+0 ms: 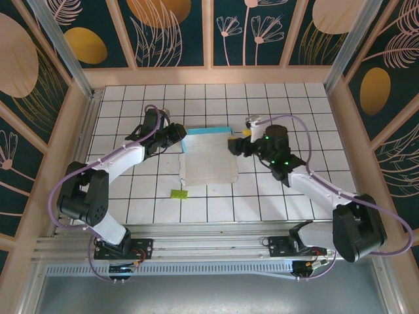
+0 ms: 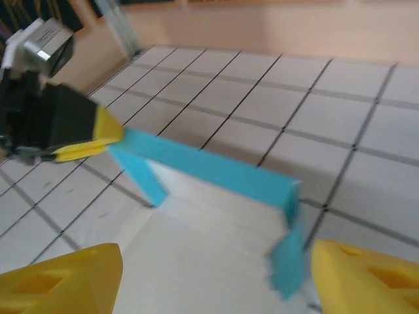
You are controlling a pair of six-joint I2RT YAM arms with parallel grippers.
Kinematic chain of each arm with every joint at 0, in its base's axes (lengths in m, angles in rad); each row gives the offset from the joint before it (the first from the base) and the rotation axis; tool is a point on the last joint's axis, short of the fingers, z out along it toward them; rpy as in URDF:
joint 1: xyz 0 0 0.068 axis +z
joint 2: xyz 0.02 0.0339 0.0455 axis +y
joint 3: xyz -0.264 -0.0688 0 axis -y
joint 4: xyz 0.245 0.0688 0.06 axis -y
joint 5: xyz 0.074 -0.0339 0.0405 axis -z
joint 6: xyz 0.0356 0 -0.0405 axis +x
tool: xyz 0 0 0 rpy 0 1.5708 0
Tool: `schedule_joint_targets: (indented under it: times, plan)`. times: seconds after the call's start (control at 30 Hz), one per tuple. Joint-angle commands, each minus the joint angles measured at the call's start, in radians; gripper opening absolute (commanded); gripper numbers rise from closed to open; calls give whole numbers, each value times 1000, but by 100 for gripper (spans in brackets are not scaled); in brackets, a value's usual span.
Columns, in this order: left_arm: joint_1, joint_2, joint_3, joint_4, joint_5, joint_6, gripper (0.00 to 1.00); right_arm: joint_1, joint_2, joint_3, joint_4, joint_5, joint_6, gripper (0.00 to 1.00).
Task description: Fold the paper box
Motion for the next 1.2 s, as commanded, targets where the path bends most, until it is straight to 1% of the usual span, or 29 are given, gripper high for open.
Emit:
schedule_joint_targets:
  times: [0.0,0.03,0.1,0.17,0.2,0.3,0.37,0.5,0.57,0.83,1.03,1.17]
  plan:
    - [-3,12,16,-29,24,19,26,-107,60,-65,71,-91,-200,74]
    - [-2,12,15,-29,25,19,26,-130,90,-57,64,-129,-263,73]
    - [-2,14,15,-28,29,19,26,-158,170,-10,16,-158,-398,71]
    - [-3,14,14,-27,30,20,26,-167,255,69,-88,-187,-509,65]
    - [-2,14,13,-26,30,21,26,-167,299,113,-138,-202,-546,62]
    - [-2,15,14,-25,33,21,25,-164,396,207,-211,-267,-583,56]
    - [-3,17,19,-28,35,25,25,-161,438,242,-223,-301,-581,54]
    - [-2,18,26,-32,38,30,25,-156,498,294,-206,-283,-536,48]
    - [-3,18,28,-34,38,32,25,-154,521,317,-217,-298,-528,46]
    - [-2,26,38,-32,46,26,25,-132,550,376,-349,-410,-607,46]
    - [-3,32,43,-31,49,26,25,-122,552,368,-273,-344,-521,46]
    - [-3,34,43,-29,55,24,25,-103,570,384,-259,-317,-479,45]
